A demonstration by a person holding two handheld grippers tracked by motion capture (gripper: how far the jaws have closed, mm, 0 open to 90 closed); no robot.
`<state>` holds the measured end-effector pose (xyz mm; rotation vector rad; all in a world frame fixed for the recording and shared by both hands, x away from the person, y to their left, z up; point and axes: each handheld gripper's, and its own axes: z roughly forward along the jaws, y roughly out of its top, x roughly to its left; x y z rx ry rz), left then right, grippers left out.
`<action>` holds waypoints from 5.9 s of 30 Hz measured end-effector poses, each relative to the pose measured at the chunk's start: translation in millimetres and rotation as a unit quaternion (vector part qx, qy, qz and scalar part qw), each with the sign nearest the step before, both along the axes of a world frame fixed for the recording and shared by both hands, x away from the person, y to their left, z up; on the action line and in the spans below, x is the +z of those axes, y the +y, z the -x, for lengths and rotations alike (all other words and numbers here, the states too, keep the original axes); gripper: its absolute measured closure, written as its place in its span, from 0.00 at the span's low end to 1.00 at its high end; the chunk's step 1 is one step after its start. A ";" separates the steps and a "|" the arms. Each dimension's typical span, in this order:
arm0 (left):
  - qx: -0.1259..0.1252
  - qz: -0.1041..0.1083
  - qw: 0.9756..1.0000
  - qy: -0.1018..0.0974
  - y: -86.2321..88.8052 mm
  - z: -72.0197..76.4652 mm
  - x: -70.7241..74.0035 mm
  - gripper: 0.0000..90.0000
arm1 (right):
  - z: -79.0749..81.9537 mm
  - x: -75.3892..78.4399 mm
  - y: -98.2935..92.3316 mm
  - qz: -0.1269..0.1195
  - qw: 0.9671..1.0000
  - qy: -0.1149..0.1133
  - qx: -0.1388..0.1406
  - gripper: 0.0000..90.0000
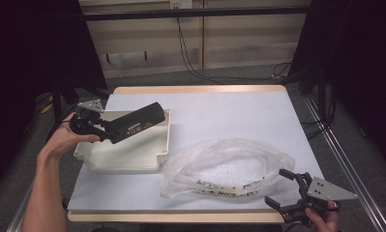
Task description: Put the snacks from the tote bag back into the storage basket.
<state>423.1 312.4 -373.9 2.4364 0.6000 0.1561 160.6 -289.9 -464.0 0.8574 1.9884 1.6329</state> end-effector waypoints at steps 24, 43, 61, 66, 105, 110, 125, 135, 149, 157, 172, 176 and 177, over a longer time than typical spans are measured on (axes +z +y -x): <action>-0.027 -0.034 0.999 0.025 -6.2 -0.1 -30.7 0.48 | -0.6 -0.3 1.3 0.001 1.000 0.001 0.003 0.00; -0.047 -0.083 0.994 0.045 -18.1 -13.6 -39.9 0.47 | -0.7 -1.0 1.8 0.005 1.000 0.006 0.001 0.00; 0.058 -0.138 0.988 0.047 -31.9 -38.3 -37.3 0.34 | -0.8 -1.4 6.4 0.013 1.000 0.007 0.008 0.00; 0.075 -0.139 0.986 0.050 -34.7 -43.1 -42.9 0.31 | -1.1 -1.6 6.0 0.013 1.000 0.007 0.008 0.00; 0.127 -0.074 0.989 0.021 -31.1 -34.2 -42.2 0.12 | -1.0 -1.6 4.9 0.010 1.000 0.008 0.003 0.00; 0.148 -0.074 0.986 0.004 -23.8 -24.8 -38.2 0.16 | -0.9 -1.4 5.0 0.010 1.000 0.007 0.003 0.00; 0.153 -0.003 0.987 -0.053 -28.3 17.5 -22.2 0.78 | 0.4 -0.9 3.8 0.011 1.000 0.007 -0.001 0.00; 0.124 -0.034 0.991 -0.035 -50.0 31.9 -37.7 1.00 | 1.1 -0.7 2.5 0.010 1.000 0.006 -0.004 0.00; 0.133 -0.062 0.989 -0.029 -67.4 21.2 -71.6 1.00 | -0.4 -1.7 2.5 0.006 1.000 0.008 -0.006 0.00; 0.153 -0.078 0.985 -0.036 -68.4 20.6 -73.3 1.00 | 1.1 -1.7 3.6 0.006 1.000 0.010 0.001 0.00; 0.186 -0.067 0.979 -0.058 -73.5 9.6 -79.3 1.00 | -9.4 -4.7 6.6 0.008 1.000 0.015 0.010 0.00; 0.199 -0.055 0.976 -0.066 -75.1 5.6 -81.9 1.00 | -7.3 -4.1 7.3 0.009 1.000 0.013 0.013 0.00; 0.196 -0.056 0.977 -0.064 -74.7 4.0 -82.2 1.00 | -6.6 -4.1 7.1 0.010 1.000 0.013 0.011 0.00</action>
